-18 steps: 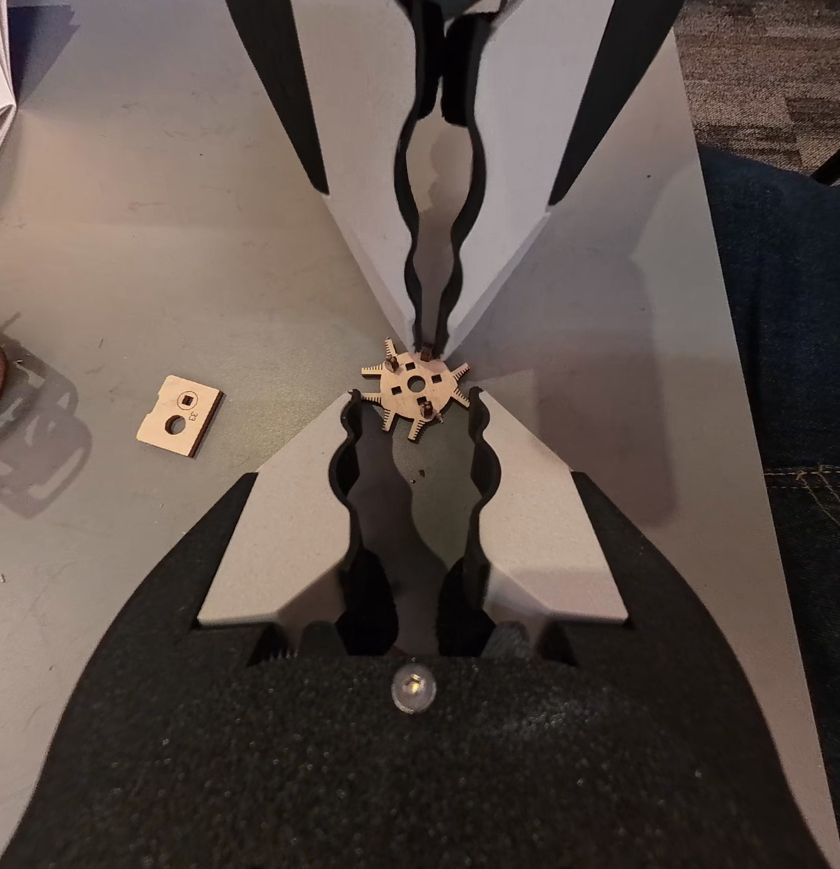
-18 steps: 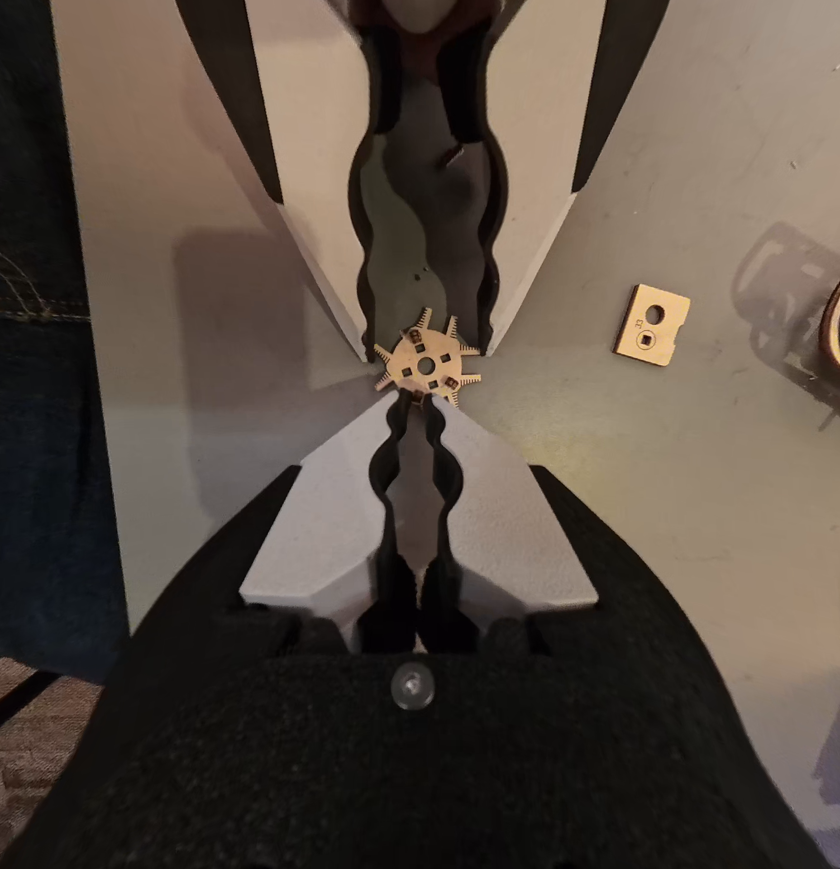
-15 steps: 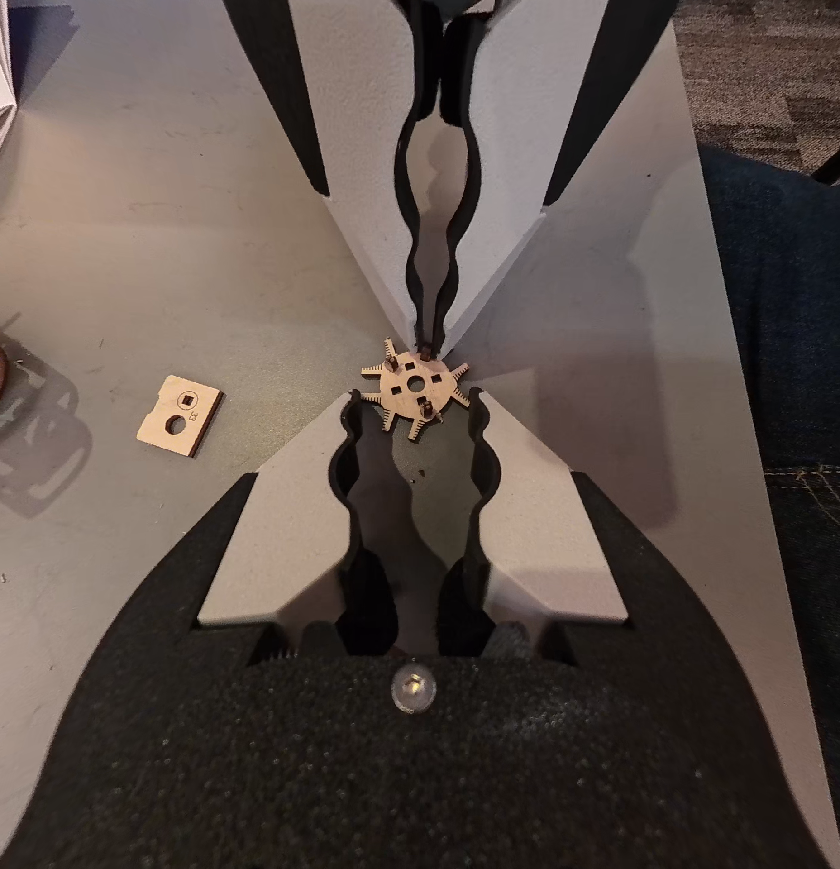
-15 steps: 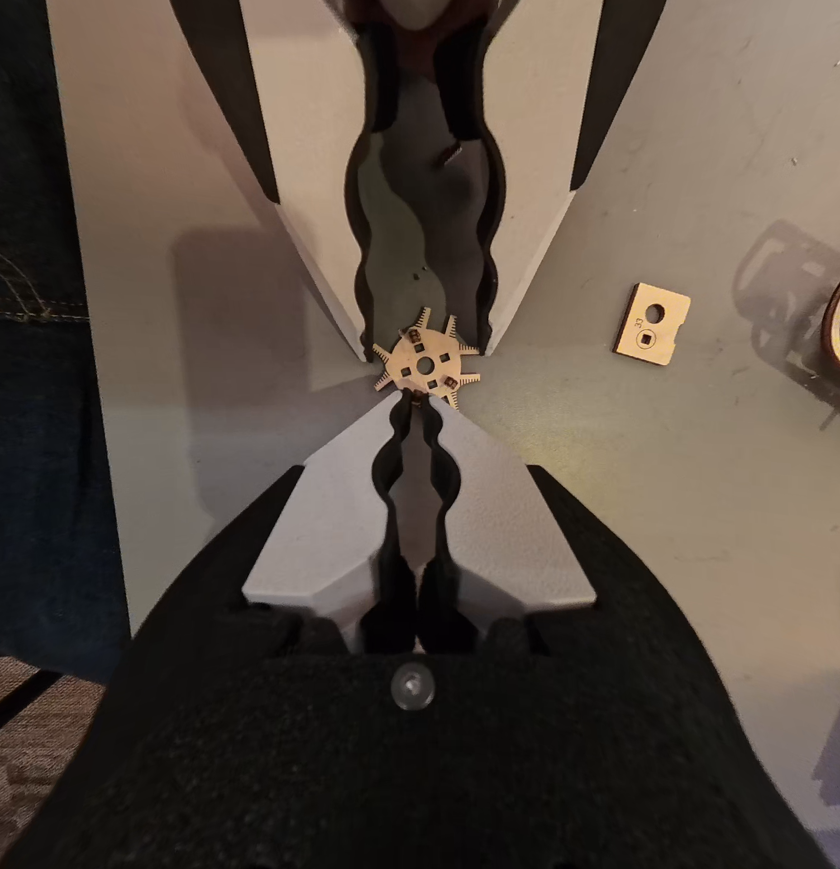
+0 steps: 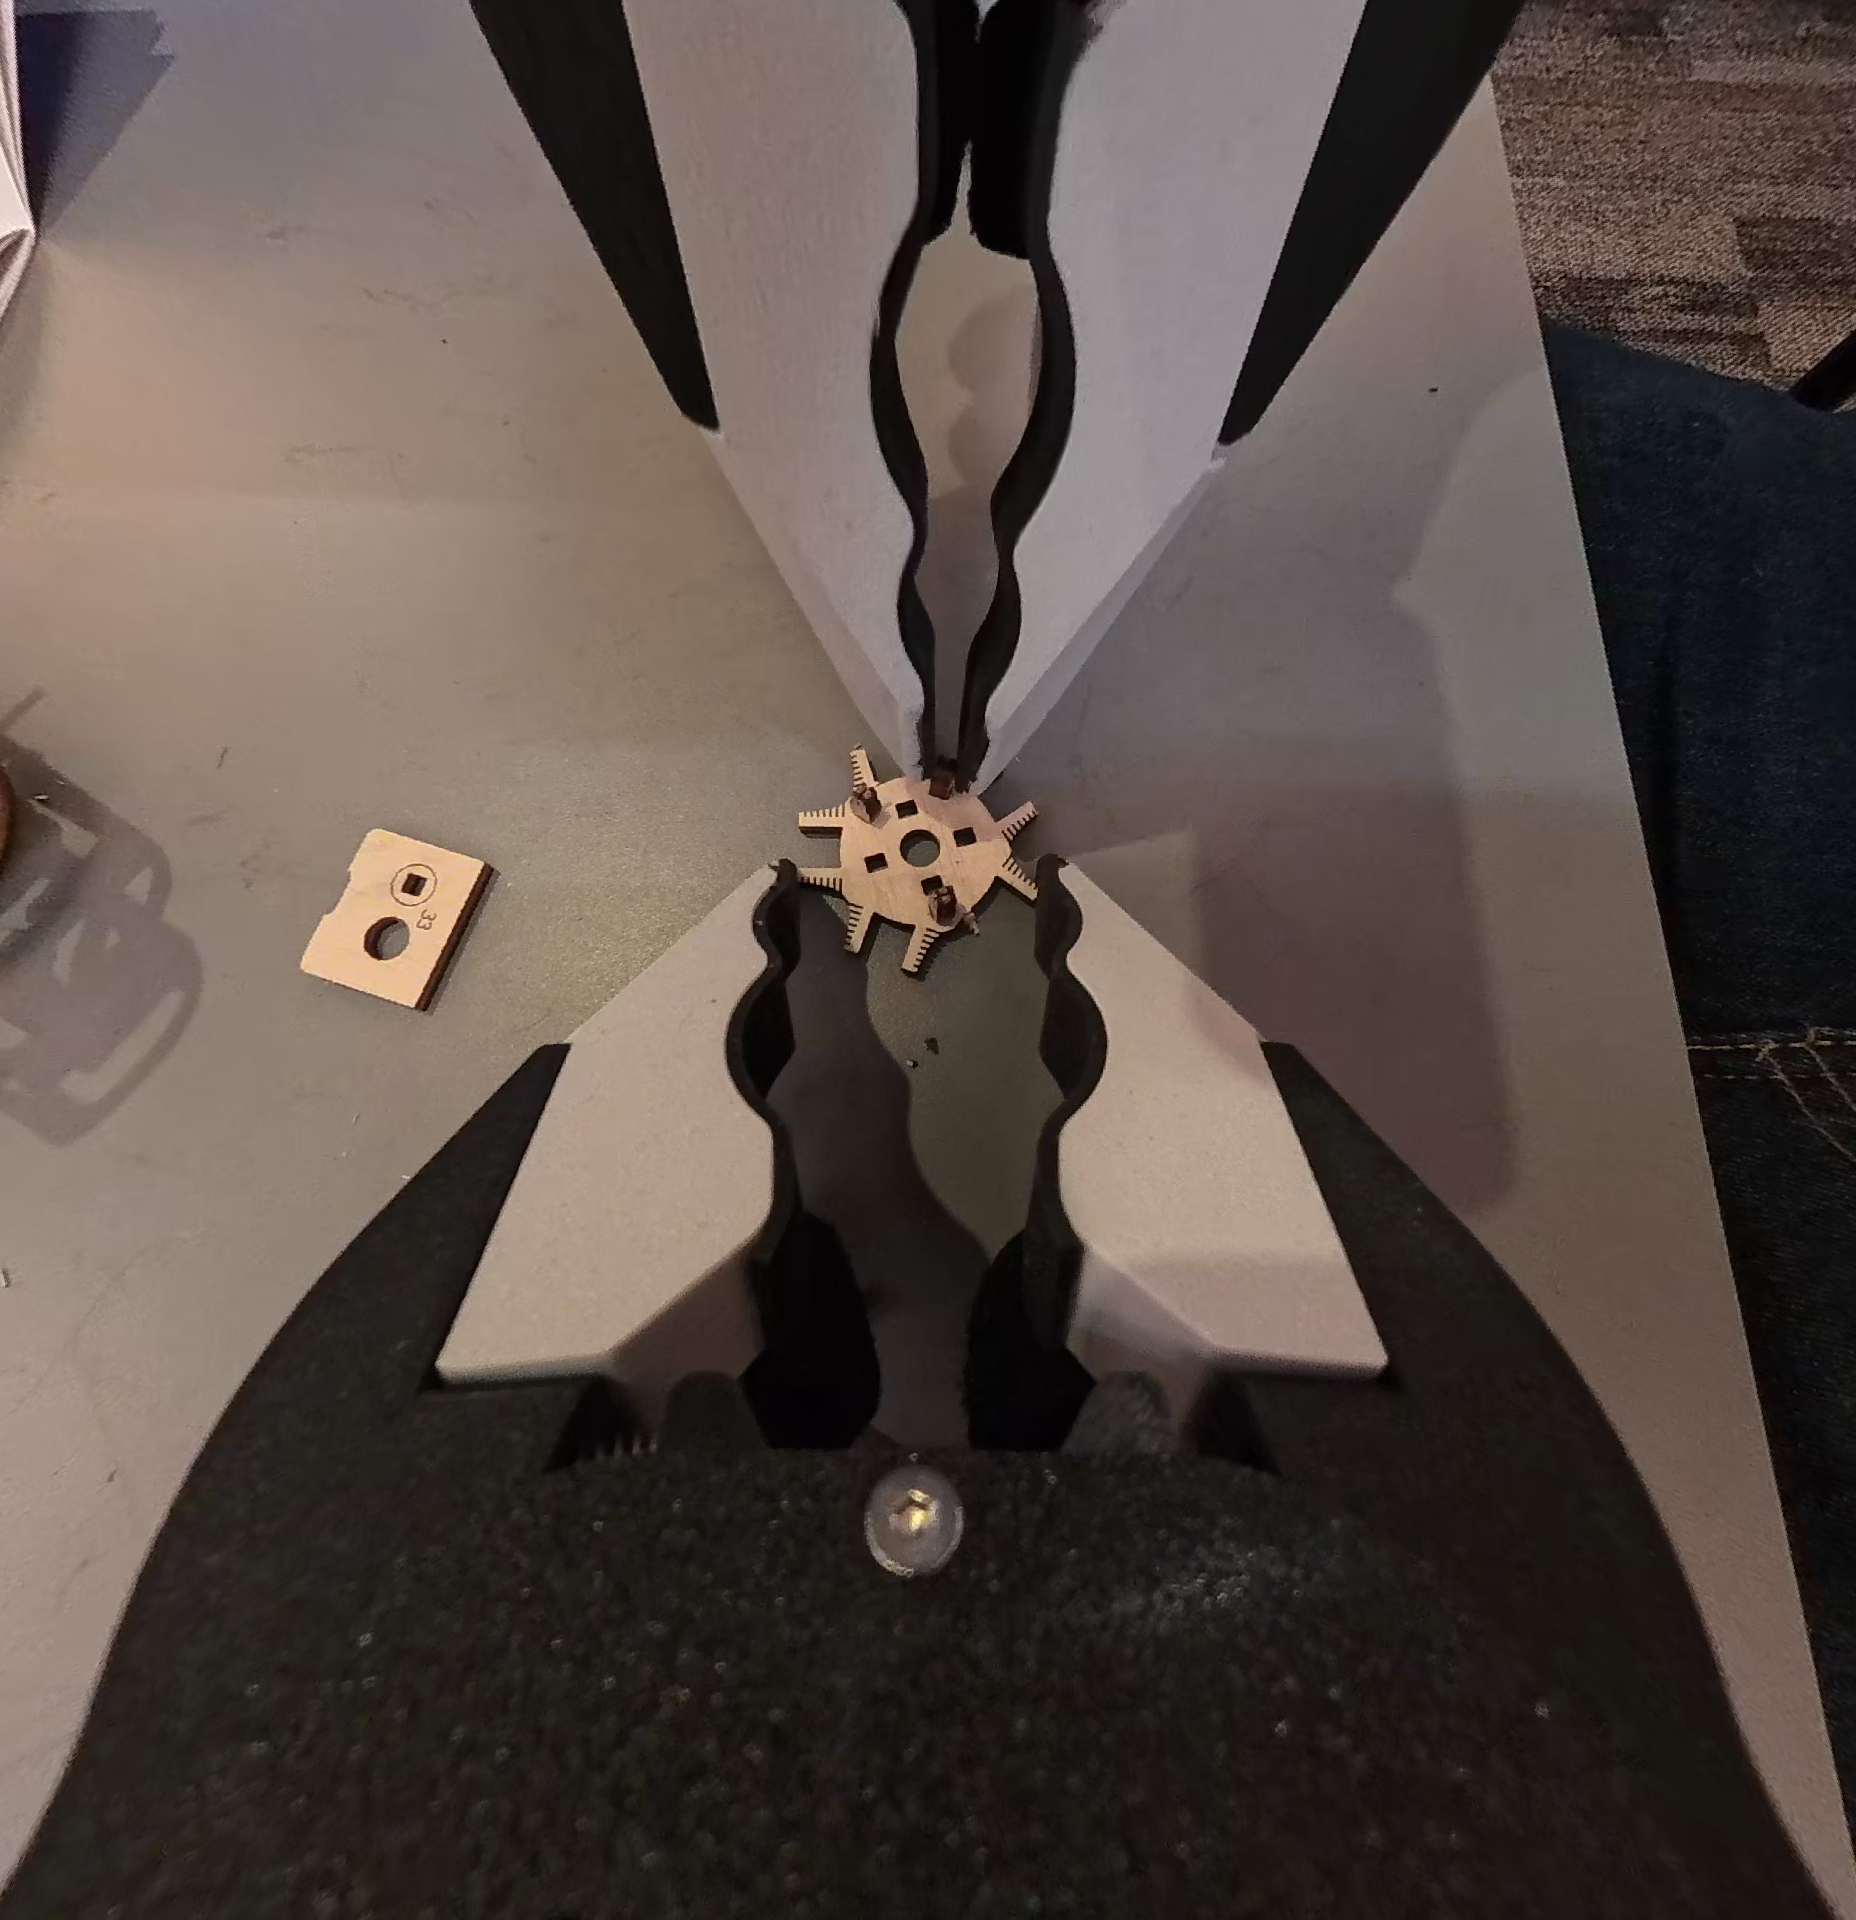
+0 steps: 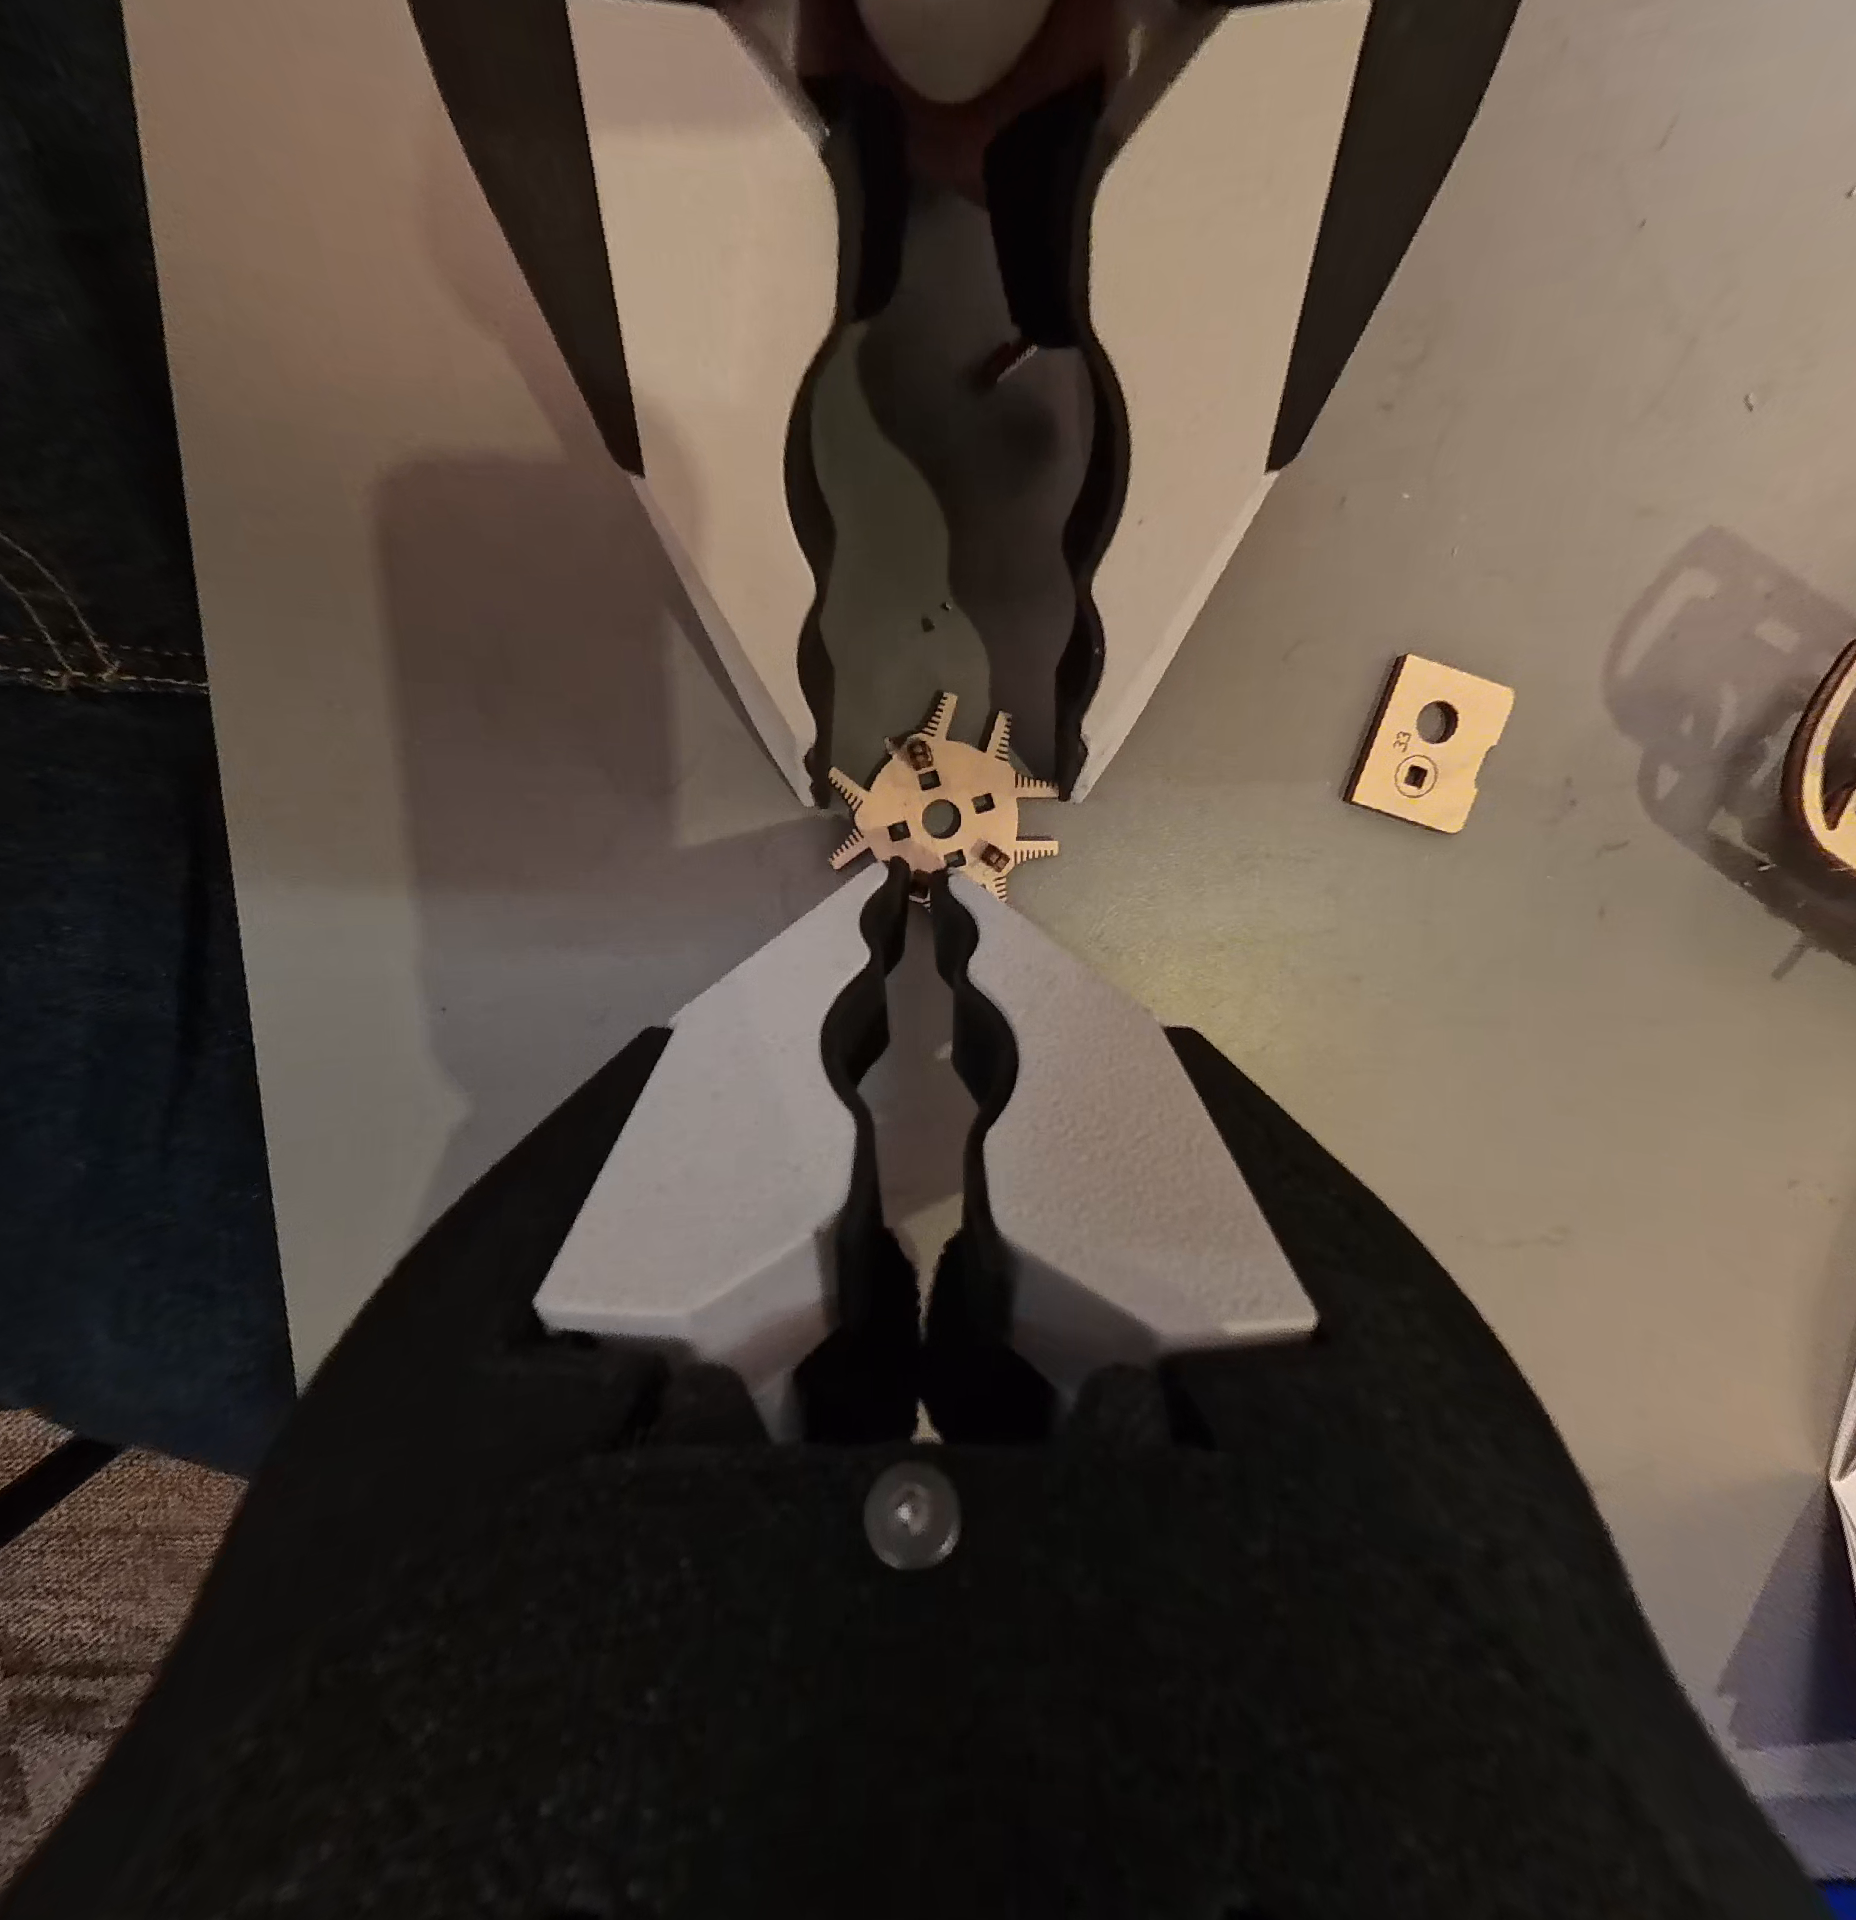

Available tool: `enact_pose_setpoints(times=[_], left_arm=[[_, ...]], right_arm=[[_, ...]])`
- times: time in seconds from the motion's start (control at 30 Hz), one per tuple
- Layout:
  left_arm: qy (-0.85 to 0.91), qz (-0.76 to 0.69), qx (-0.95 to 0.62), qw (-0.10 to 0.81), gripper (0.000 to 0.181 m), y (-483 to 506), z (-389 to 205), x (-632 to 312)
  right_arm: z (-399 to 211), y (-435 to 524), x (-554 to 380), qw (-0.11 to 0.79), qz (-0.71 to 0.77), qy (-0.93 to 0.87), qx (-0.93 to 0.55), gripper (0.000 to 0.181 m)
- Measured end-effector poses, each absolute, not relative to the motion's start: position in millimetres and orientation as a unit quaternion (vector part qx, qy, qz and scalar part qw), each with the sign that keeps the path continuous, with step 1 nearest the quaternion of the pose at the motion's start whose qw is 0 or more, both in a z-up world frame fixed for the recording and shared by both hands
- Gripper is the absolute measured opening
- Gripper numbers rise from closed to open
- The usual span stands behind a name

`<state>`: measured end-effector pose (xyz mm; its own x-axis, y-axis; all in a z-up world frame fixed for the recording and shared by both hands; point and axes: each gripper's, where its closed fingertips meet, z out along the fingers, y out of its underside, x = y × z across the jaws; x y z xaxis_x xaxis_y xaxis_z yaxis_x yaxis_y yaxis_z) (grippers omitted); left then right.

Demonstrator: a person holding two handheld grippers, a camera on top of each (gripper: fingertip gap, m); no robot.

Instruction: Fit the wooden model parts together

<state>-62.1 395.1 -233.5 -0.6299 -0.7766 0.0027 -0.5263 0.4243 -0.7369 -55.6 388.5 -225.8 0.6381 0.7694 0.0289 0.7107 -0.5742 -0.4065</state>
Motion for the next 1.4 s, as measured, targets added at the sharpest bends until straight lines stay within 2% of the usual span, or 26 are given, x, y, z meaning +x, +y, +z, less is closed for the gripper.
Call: enact_pose_setpoints(times=[0.6,0.83,0.87,0.97,1.03,1.17,1.4], left_arm=[[0.825,-0.364,-0.397,0.171,0.044,395,-234,-62],[0.825,-0.365,-0.396,0.17,0.044,395,-234,-62],[0.825,-0.365,-0.396,0.17,0.044,395,-234,-62],[0.825,-0.365,-0.396,0.17,0.044,395,-234,-62],[0.825,-0.365,-0.396,0.17,0.044,395,-234,-62],[0.826,-0.366,-0.394,0.168,0.044,395,-234,-62],[0.851,-0.383,-0.336,0.127,0.043,390,-233,-73]], right_arm=[[-229,389,-52,0.16,0.115,-0.435,-0.878,0.001],[-227,389,-54,0.18,0.128,-0.398,-0.89,0.002],[-226,388,-54,0.178,0.13,-0.394,-0.892,0.003],[-221,385,-55,0.174,0.156,-0.384,-0.893,0.027],[-222,385,-54,0.163,0.158,-0.383,-0.896,0.03],[-226,386,-51,0.162,0.09,-0.47,-0.863,0.017],[-225,370,-64,0.174,0.029,-0.706,-0.685,0.021]])
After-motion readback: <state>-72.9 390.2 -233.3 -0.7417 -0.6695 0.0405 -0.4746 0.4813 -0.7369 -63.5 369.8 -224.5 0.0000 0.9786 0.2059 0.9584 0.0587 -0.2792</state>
